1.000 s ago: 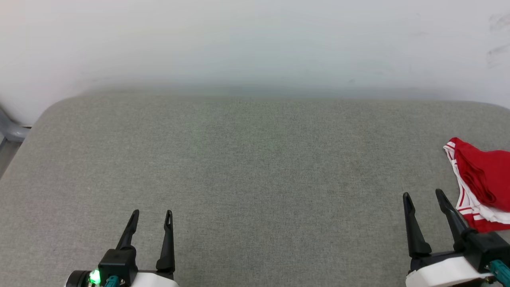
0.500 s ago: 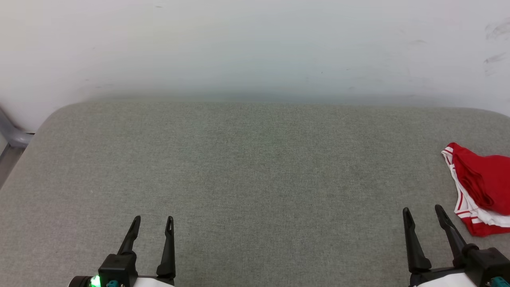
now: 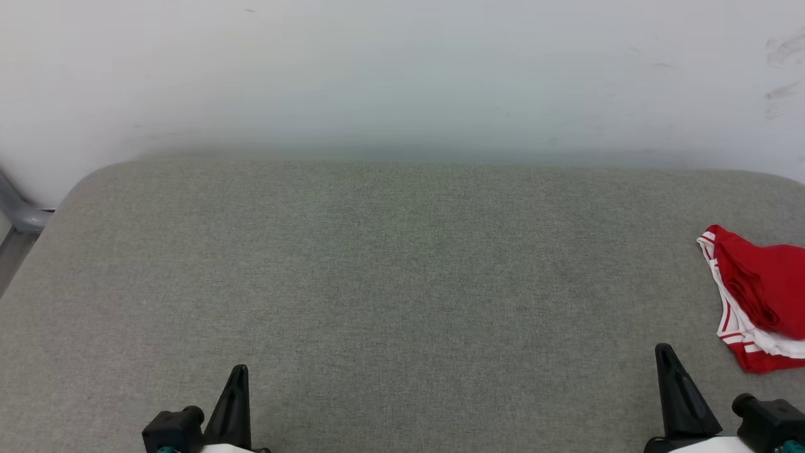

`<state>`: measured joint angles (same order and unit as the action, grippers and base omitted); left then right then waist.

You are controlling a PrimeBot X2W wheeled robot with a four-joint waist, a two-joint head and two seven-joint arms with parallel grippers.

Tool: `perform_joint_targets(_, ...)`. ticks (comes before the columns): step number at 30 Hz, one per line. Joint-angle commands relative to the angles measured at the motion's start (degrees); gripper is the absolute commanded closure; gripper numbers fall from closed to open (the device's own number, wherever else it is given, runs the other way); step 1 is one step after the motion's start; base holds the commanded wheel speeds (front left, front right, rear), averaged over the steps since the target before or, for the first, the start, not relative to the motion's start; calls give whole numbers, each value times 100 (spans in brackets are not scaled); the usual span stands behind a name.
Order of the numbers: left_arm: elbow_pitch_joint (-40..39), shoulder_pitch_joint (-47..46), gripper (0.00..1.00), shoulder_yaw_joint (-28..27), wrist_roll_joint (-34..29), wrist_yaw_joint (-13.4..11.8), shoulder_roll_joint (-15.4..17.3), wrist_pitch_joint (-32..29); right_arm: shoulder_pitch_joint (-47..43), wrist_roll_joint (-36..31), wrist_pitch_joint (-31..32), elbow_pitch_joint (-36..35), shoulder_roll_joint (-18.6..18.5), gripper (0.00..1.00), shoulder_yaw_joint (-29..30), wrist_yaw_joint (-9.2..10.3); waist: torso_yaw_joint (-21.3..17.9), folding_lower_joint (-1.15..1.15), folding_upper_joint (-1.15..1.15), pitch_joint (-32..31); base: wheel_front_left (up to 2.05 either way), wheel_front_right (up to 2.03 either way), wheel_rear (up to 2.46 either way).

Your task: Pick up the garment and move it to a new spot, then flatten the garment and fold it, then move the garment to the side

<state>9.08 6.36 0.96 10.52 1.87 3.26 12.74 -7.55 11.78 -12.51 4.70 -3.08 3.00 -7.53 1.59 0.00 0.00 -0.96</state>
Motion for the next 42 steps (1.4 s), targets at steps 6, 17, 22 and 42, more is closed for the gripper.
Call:
perform_joint_targets(6,-37,-252,100,-99,832,64,11,-170,234,869,145,22,-60,100,-14,1,-9,0,0,6,0,0,0)
perform_joint_targets(17,33,-413,100,-194,1970,142,4,-434,418,2035,365,159,-98,100,-21,1,-24,0,0,17,0,0,0)
perform_joint_targets(22,65,-475,100,-237,2438,174,1,-546,498,2510,459,213,-110,100,-19,2,-30,0,0,22,0,0,0)
perform_joint_targets(42,185,-719,100,-388,4086,289,-8,-945,757,4169,812,410,-137,100,9,3,-57,0,0,41,0,0,0)
